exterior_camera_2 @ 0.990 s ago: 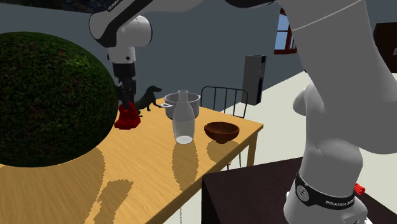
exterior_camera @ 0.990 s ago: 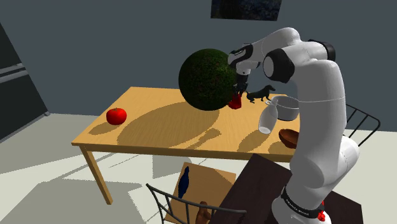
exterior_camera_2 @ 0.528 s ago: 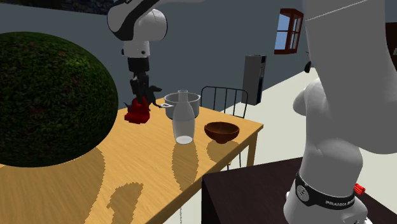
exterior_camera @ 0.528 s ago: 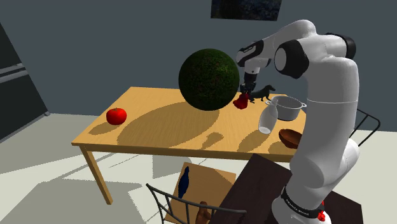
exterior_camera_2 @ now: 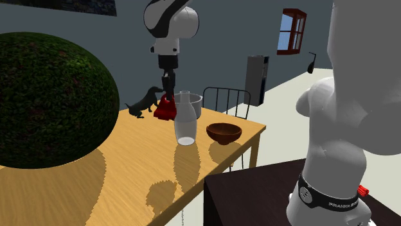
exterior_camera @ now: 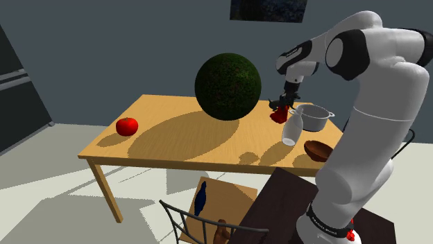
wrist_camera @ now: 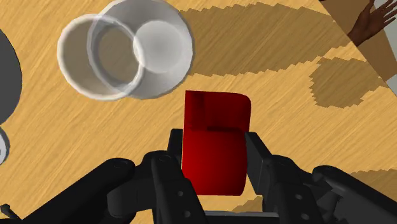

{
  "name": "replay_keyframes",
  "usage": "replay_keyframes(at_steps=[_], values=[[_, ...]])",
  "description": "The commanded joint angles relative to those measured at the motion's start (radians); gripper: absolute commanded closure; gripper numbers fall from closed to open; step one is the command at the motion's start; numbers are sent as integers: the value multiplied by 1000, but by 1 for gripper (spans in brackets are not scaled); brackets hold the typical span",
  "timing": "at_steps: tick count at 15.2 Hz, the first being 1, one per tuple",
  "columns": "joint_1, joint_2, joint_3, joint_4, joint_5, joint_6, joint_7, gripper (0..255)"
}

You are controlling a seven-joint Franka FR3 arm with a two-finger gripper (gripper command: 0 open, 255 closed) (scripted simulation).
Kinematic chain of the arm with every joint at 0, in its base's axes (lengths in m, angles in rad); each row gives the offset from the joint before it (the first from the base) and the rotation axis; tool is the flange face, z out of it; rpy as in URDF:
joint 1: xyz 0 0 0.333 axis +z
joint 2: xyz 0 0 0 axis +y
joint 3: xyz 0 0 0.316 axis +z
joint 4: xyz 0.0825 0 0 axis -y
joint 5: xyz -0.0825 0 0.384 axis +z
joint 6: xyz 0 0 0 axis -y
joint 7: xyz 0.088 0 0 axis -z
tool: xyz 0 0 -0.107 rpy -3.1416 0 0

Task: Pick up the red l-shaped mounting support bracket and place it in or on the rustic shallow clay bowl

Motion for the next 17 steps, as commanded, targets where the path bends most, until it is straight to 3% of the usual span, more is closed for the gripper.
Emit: replay_keyframes(at_steps=[1, 9, 17], values=[[-12, -50, -17, -48, -27, 5, -19, 255], [-88, -233, -89, -201, -146, 3, -105, 255], [-187, -372, -169, -277, -256, -32, -221, 255]])
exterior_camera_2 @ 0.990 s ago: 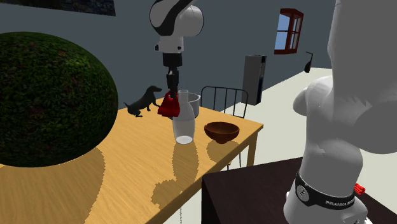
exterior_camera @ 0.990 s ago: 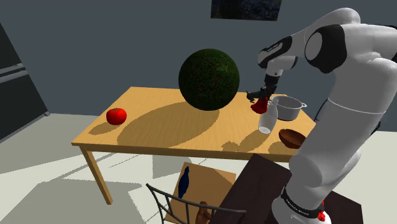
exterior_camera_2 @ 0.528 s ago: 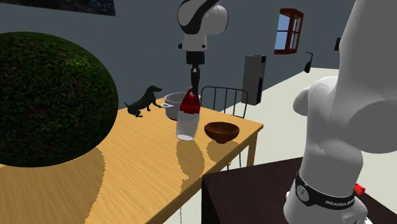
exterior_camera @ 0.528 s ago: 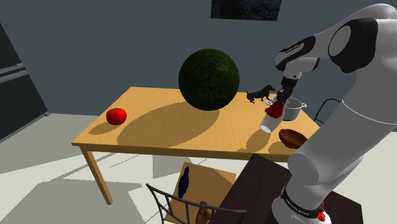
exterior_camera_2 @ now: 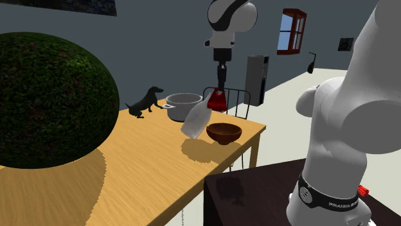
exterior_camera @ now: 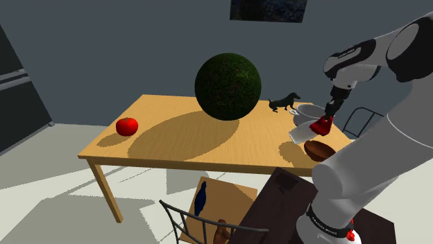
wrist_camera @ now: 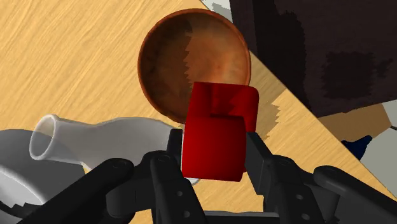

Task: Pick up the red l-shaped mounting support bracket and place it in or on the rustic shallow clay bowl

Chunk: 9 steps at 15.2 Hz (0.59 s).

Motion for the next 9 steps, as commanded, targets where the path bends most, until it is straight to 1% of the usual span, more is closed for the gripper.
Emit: replay_keyframes(at_steps=[1, 2, 9], values=[[-22, -24, -19, -9, -22, -9, -30, 255], [-35, -36, -31, -12, -33, -15, -48, 255], [-28, 10, -57, -73, -15, 86, -67, 255]])
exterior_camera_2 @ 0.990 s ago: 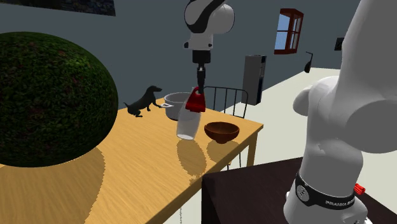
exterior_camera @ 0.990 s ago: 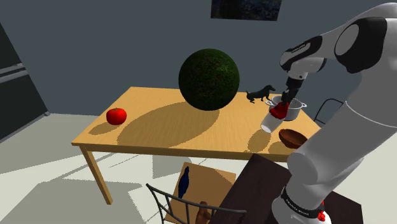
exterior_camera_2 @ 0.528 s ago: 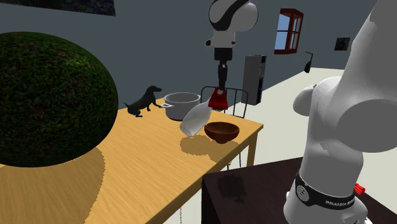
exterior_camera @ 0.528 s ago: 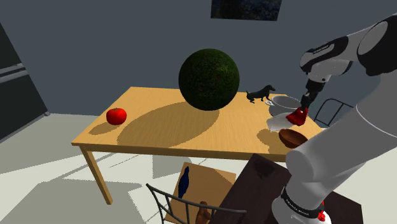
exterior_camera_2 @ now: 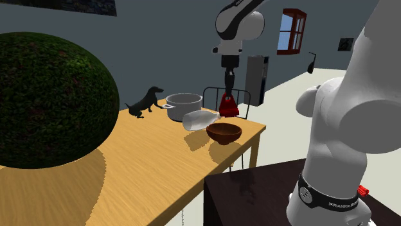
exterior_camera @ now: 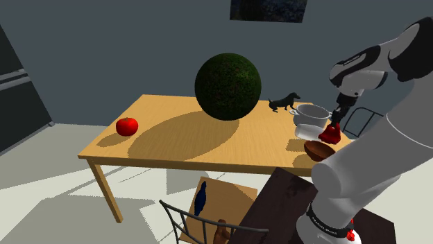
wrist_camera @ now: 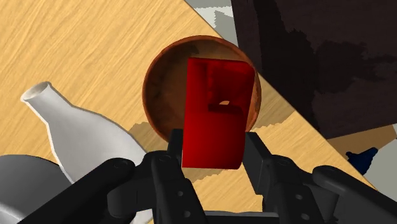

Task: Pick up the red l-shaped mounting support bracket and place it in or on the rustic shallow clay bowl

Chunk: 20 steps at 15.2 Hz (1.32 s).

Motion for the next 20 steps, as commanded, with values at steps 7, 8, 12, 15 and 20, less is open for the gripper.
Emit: replay_keyframes(at_steps=[7, 8, 12, 15, 20], values=[[13, 72, -32, -61, 39, 123, -34, 255], [15, 83, -36, -68, 46, 138, -40, 255], [24, 129, -52, -92, 81, 198, -68, 255], [28, 155, -58, -102, 103, 229, -85, 255], [28, 155, -58, -102, 103, 229, -85, 255]])
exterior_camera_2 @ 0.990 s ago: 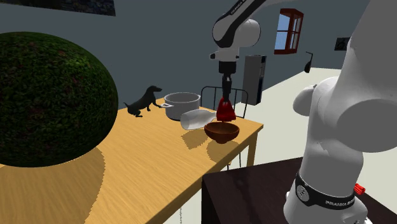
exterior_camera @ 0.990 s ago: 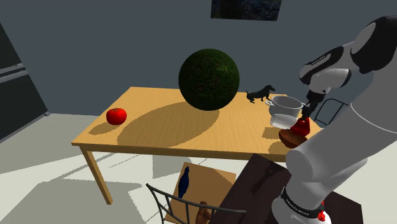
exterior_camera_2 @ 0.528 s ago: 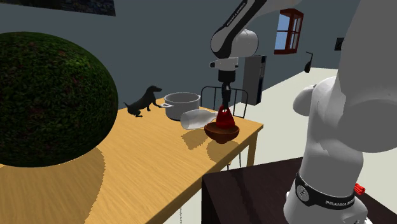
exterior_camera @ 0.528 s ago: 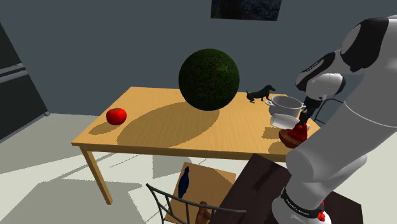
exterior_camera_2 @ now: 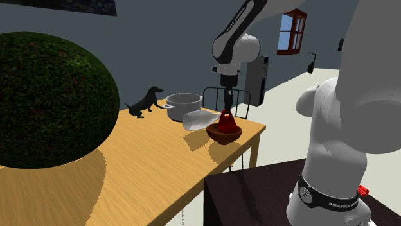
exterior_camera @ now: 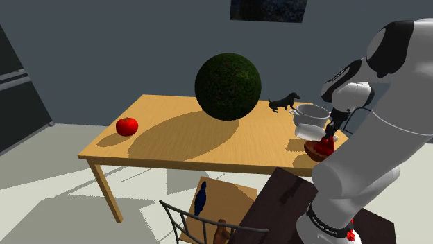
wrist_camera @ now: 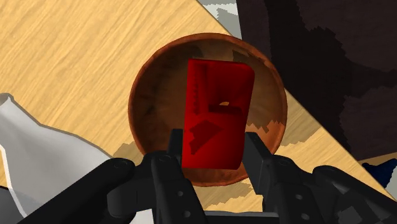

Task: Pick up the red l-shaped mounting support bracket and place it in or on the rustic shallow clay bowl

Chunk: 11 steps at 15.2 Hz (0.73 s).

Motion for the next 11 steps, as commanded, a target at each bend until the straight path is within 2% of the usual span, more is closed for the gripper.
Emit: replay_keyframes(at_steps=[1, 2, 3, 8, 11], values=[[0, 0, 0, 0, 0, 0, 0, 255], [0, 0, 0, 0, 0, 0, 0, 255], [0, 0, 0, 0, 0, 0, 0, 0], [0, 0, 0, 0, 0, 0, 0, 0], [-13, -85, 23, 46, -65, -112, 51, 0]])
